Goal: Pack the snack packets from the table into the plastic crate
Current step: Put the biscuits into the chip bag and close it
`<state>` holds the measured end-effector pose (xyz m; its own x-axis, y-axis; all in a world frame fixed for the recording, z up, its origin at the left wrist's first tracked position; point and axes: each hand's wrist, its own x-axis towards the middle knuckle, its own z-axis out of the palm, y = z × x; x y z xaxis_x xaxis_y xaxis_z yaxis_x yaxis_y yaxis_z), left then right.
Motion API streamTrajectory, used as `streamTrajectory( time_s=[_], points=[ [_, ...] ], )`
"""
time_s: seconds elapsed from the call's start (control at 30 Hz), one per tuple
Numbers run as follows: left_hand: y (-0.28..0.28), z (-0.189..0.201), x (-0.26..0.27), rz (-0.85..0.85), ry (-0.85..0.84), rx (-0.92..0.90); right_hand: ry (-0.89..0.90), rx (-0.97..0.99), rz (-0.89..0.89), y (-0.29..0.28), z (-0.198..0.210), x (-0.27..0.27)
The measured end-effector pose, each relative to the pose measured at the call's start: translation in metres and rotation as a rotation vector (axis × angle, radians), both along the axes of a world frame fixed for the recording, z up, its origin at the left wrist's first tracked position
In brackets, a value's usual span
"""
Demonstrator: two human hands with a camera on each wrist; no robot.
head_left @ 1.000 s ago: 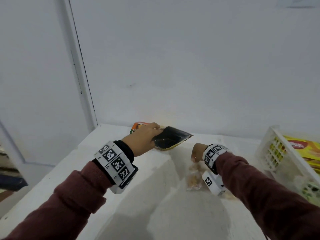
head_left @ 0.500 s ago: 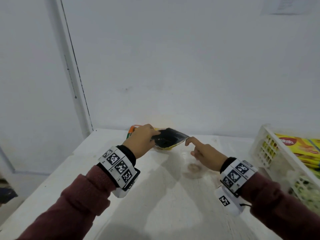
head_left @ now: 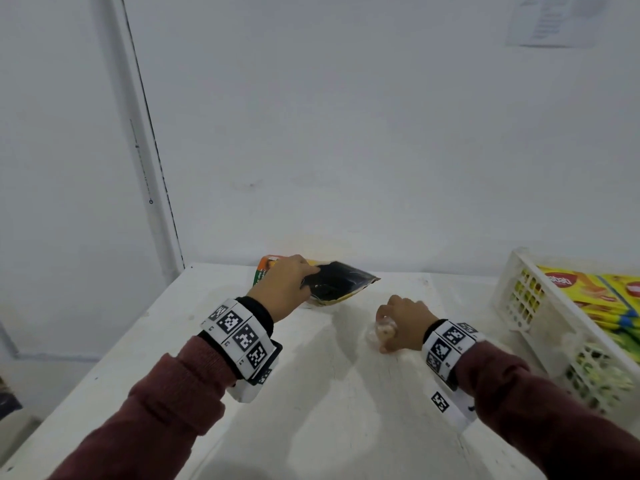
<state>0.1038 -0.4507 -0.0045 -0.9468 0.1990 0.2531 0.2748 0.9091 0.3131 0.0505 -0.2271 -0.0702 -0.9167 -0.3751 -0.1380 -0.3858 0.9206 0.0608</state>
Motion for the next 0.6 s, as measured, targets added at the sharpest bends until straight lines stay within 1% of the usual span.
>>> streamTrajectory(
  time_s=[0.03, 0.1, 0.2, 0.3, 0.37, 0.43, 0.47, 0.5, 0.57, 0.6],
  points=[
    [-0.001, 0.000, 0.001, -0.003, -0.004, 0.012, 0.055, 0.064, 0.006, -0.001, 0.000, -0.001],
    [-0.003, 0.000, 0.004, -0.013, -0.011, 0.051, 0.097, 0.139, 0.006, -0.003, 0.001, -0.001],
    [-0.006, 0.000, 0.008, -0.023, -0.014, 0.102, 0.068, 0.190, 0.006, -0.008, 0.000, 0.000],
    [-0.009, -0.001, 0.010, -0.015, -0.014, 0.145, 0.020, 0.159, 0.005, -0.013, 0.002, 0.005],
    [-0.010, -0.001, 0.010, -0.019, -0.017, 0.149, 0.023, 0.107, 0.007, -0.012, 0.015, 0.014],
    [-0.010, 0.000, 0.009, -0.013, -0.029, 0.160, 0.040, -0.018, 0.043, -0.006, 0.040, 0.023],
    [-0.010, 0.001, 0.009, -0.009, -0.031, 0.169, 0.058, -0.104, 0.096, -0.001, 0.054, 0.029],
    [-0.009, 0.002, 0.008, -0.006, -0.034, 0.181, 0.074, -0.221, 0.161, 0.005, 0.069, 0.036],
    [-0.008, 0.004, 0.007, -0.011, -0.030, 0.197, 0.096, -0.545, 0.274, 0.009, 0.097, 0.053],
    [-0.007, 0.005, 0.008, -0.020, -0.022, 0.205, 0.144, -0.695, 0.336, 0.008, 0.108, 0.060]
  ],
)
